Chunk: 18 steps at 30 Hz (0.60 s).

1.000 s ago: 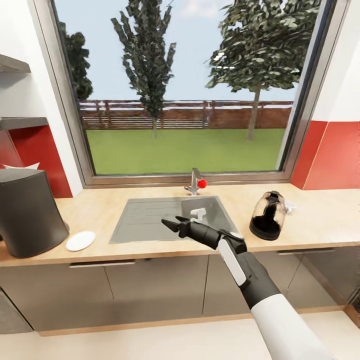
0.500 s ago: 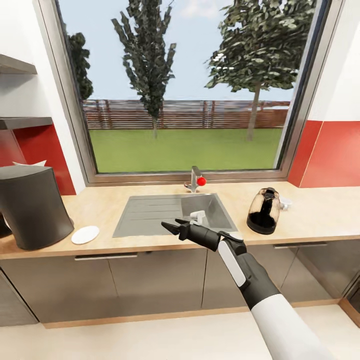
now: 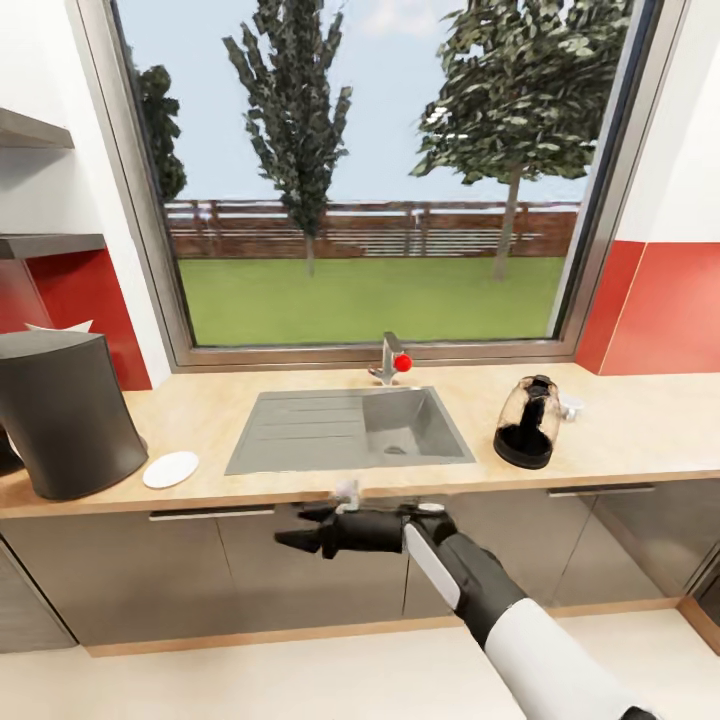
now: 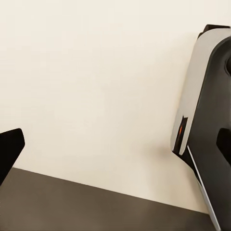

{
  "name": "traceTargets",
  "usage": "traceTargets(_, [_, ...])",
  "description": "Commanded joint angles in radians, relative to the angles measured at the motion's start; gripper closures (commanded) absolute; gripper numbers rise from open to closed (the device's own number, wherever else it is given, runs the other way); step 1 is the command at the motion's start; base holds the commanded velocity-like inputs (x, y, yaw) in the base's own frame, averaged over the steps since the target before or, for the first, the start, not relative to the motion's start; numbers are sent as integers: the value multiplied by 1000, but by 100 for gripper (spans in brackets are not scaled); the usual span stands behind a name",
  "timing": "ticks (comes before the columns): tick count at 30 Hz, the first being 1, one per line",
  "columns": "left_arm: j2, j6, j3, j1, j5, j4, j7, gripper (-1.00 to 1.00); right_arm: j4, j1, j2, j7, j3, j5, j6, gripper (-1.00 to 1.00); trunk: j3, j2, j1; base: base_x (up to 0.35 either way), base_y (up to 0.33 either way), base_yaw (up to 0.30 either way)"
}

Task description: Set up a coffee station on the kitchen countertop: keep the coffee maker on the countertop, move the bottle of coffee from the kitchen shelf to the counter next to the coffee maker, place a paper coffee filter on top of the coffee maker, put the saucer next to the coffee maker with the coffee cup on the saucer, and place the electric kettle next to the coffee maker.

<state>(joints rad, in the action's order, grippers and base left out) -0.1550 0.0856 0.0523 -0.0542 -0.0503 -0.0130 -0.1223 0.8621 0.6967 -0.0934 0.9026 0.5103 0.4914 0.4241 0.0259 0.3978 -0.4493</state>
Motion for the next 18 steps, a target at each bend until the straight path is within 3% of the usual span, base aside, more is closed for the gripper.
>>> traceTargets(1, [0,4,4,-1,-4,-1,-1,-100,-25,1,-8,0,20,8,10,-100,2,2,-1,0,0,0])
traceTargets(4, [0,5,2,-1,-2,-1,-3,-100,-224,1,-35,-24,62,3,9,-100,2,2,-1,0,0,0])
traceTargets(7, [1,5,-1,-1,-1,-1,-3,-100,-428,1,-38,-32,76,1,-11,-100,2,2,-1,0,0,0])
traceTargets(9, [1,5,-2,-1,0,0,-3,-100,-632,1,-36,-36,80,-42,-101,-100,2,2,-1,0,0,0])
traceTargets(11, [2,5,1,-1,0,0,-3,-100,-757,1,-25,-58,80,-87,-184,-100,2,2,-1,0,0,0])
traceTargets(15, [5,5,5,-1,-2,5,-4,-100,-824,-17,84,-250,81,-117,-284,-100,2,2,-1,0,0,0])
traceTargets(16, [6,2,6,-2,-4,7,-5,-100,-833,-38,139,-375,78,-115,-300,-100,2,2,-1,68,-42,0])
traceTargets(18, [7,-1,7,-2,-6,9,-5,-100,-835,-51,176,-526,76,-104,-302,-100,2,2,-1,140,-89,0])
